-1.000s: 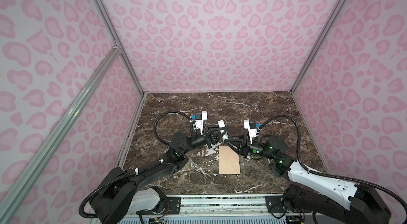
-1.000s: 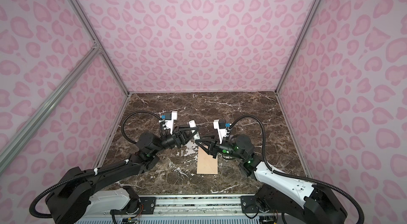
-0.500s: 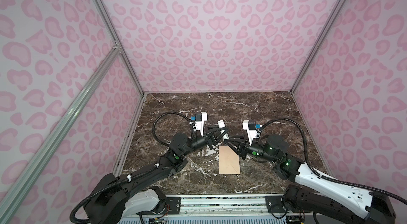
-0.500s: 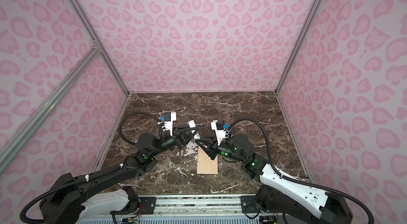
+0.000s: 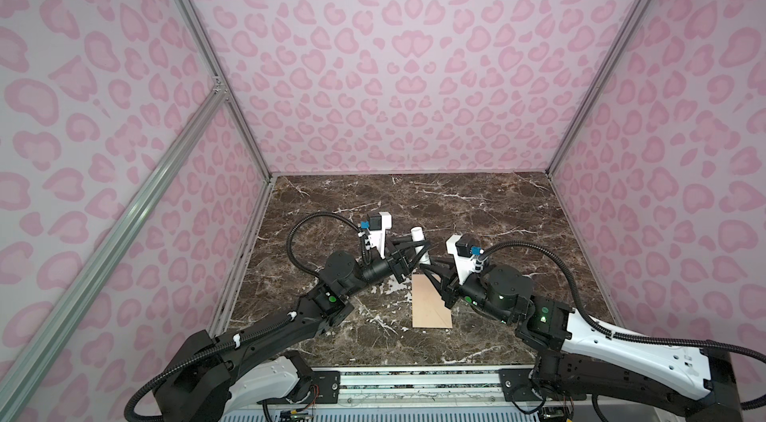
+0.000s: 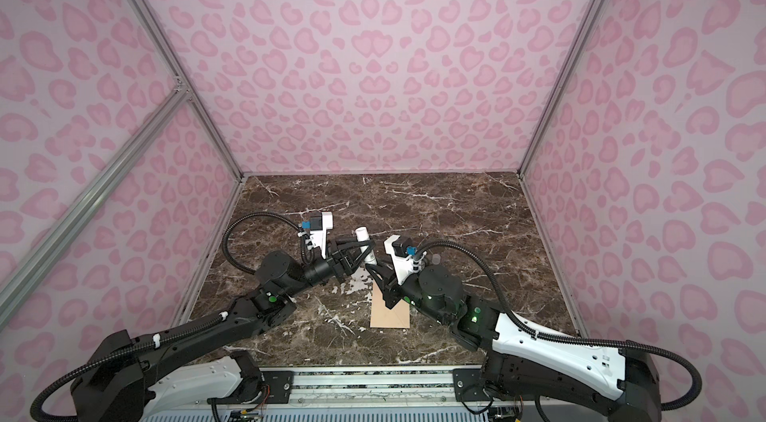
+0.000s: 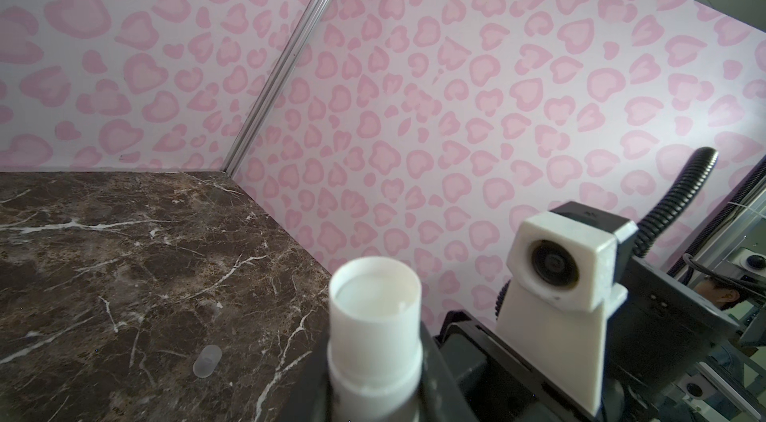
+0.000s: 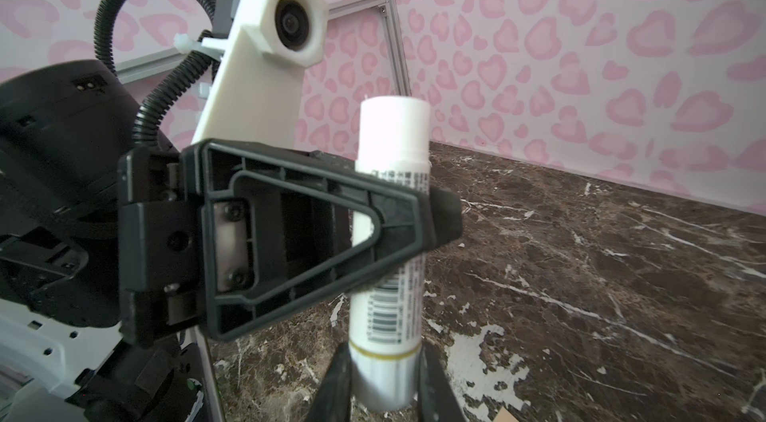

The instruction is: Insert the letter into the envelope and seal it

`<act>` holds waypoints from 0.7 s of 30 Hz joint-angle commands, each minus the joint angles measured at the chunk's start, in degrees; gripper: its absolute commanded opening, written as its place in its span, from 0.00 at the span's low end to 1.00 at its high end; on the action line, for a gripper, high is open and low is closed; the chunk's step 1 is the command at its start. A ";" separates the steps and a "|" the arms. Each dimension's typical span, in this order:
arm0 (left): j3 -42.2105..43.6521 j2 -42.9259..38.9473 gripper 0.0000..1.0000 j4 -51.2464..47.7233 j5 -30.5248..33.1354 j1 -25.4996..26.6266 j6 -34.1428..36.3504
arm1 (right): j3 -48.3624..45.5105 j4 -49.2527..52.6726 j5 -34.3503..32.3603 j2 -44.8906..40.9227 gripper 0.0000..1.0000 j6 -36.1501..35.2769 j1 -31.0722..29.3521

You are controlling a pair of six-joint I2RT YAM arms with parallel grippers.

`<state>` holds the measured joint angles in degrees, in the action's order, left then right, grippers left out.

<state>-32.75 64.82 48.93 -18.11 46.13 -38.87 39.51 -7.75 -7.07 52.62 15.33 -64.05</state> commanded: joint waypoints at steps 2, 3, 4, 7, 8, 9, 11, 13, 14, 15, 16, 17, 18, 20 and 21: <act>-0.14 -0.28 0.04 -7.95 9.13 0.25 3.32 | 2.53 -2.43 -6.06 1.28 0.22 -6.73 -4.20; -0.29 -0.43 0.04 -8.58 9.80 0.41 3.72 | 3.06 -2.05 -8.16 1.68 0.22 -7.50 -5.12; -0.36 -0.52 0.04 -9.19 10.33 0.61 4.03 | 3.53 -1.79 -10.24 2.22 0.22 -8.44 -6.27; -0.43 -0.81 0.04 -10.21 11.69 1.05 4.74 | 4.56 -1.38 -14.76 3.73 0.21 -10.24 -8.59; -0.50 -0.90 0.04 -10.85 12.29 1.15 4.91 | 4.94 -1.16 -16.14 4.33 0.22 -10.73 -9.29; -0.58 -0.99 0.04 -11.33 12.76 1.28 5.29 | 5.38 -0.76 -17.56 4.86 0.22 -11.27 -9.93; -0.66 -1.18 0.04 -12.21 13.64 1.50 5.80 | 6.29 0.28 -20.59 6.01 0.22 -12.44 -11.16; -0.83 -1.55 0.04 -13.15 14.52 1.69 6.25 | 6.93 0.95 -22.33 6.62 0.24 -13.08 -11.83; -0.80 -1.78 0.04 -13.48 14.97 1.76 6.43 | 7.07 1.31 -22.71 6.73 0.26 -13.22 -11.89; -0.74 -2.02 0.04 -13.74 15.46 1.70 6.57 | 7.22 1.54 -22.60 6.71 0.28 -13.25 -11.89; -0.67 -2.36 0.04 -14.01 15.92 1.69 6.70 | 7.11 1.85 -22.31 6.39 0.32 -13.43 -11.89; -0.52 -2.76 0.04 -14.34 16.39 1.68 6.79 | 6.75 1.86 -22.01 6.00 0.35 -13.57 -11.89; -0.56 -3.14 0.04 -14.73 16.96 1.72 6.87 | 6.31 1.90 -21.83 5.48 0.38 -13.49 -11.76; -0.34 -4.15 0.04 -15.13 17.72 1.77 7.18 | 5.18 2.60 -20.52 3.93 0.41 -12.94 -10.83; -0.24 -4.61 0.04 -15.32 18.08 1.69 7.32 | 4.44 3.01 -19.32 2.94 0.42 -12.89 -10.16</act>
<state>-33.10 61.28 33.82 -2.57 47.94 -32.95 45.21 -4.78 -27.51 57.04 2.76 -75.24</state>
